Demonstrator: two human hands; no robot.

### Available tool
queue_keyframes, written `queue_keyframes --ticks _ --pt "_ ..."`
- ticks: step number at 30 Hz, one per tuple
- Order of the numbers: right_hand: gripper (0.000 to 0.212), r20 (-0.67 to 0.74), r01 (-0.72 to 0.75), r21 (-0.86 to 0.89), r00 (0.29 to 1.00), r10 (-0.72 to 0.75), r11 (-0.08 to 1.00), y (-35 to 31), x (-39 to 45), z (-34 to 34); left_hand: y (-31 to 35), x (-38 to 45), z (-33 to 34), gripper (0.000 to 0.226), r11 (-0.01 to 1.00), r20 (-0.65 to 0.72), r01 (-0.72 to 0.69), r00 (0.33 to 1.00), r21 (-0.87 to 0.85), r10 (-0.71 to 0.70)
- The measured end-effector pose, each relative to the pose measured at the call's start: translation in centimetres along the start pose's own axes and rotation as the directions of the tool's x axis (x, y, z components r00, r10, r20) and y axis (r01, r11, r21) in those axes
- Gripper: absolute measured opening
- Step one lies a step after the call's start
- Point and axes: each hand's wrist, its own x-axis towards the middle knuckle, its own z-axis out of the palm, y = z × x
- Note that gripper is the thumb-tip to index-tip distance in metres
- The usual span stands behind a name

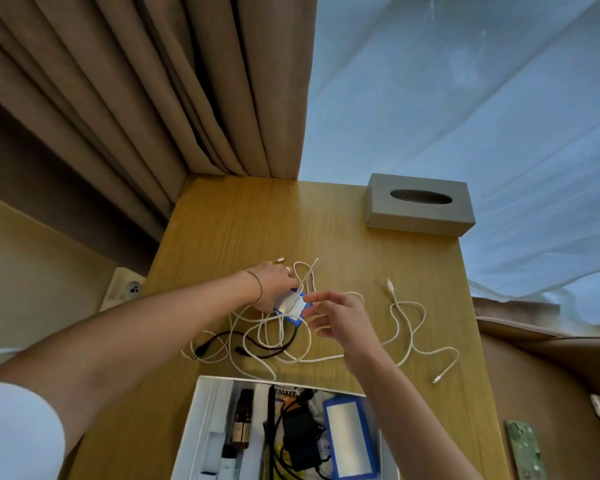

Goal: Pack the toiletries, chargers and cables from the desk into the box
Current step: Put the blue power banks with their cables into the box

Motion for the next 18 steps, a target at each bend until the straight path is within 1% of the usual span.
queue_keyframes --ticks 3,5,7,9,12,15,18 --pt "0.026 0.007 0.014 -0.001 1.000 -0.014 1.000 -0.3 0.5 -0.1 -0.7 0.5 0.2 0.064 1.000 -0.029 0.014 0.999 -0.001 -0.014" --pt "0.028 0.011 0.026 -0.004 1.000 -0.026 1.000 -0.7 0.8 -0.2 -1.2 0.5 0.2 0.060 0.998 -0.026 0.027 0.999 -0.059 -0.028" --pt "0.029 0.023 0.035 -0.006 0.999 -0.035 0.999 -0.9 0.8 -0.3 -1.5 0.2 0.1 0.052 0.981 0.012 0.059 0.998 -0.183 -0.058" --pt "0.029 0.032 0.040 0.002 0.999 -0.040 0.999 -1.1 0.8 -0.2 -1.8 -0.4 -0.2 0.049 0.953 0.043 0.094 0.995 -0.287 -0.086" --pt "0.028 0.041 0.075 -0.011 0.996 -0.075 0.997 -1.7 1.0 0.1 -2.0 -1.9 -0.9 0.045 0.943 -0.004 0.093 0.995 -0.319 -0.099" --pt "0.025 0.034 0.209 -0.004 0.977 -0.208 0.978 -2.4 1.3 1.0 -1.5 -3.9 -1.9 0.038 0.931 -0.113 0.078 0.986 -0.355 -0.125" --pt "0.029 0.003 0.394 -0.056 0.919 -0.394 0.917 -3.3 1.6 2.1 -0.7 -6.2 -3.1 0.040 0.924 -0.237 0.071 0.957 -0.375 -0.169"
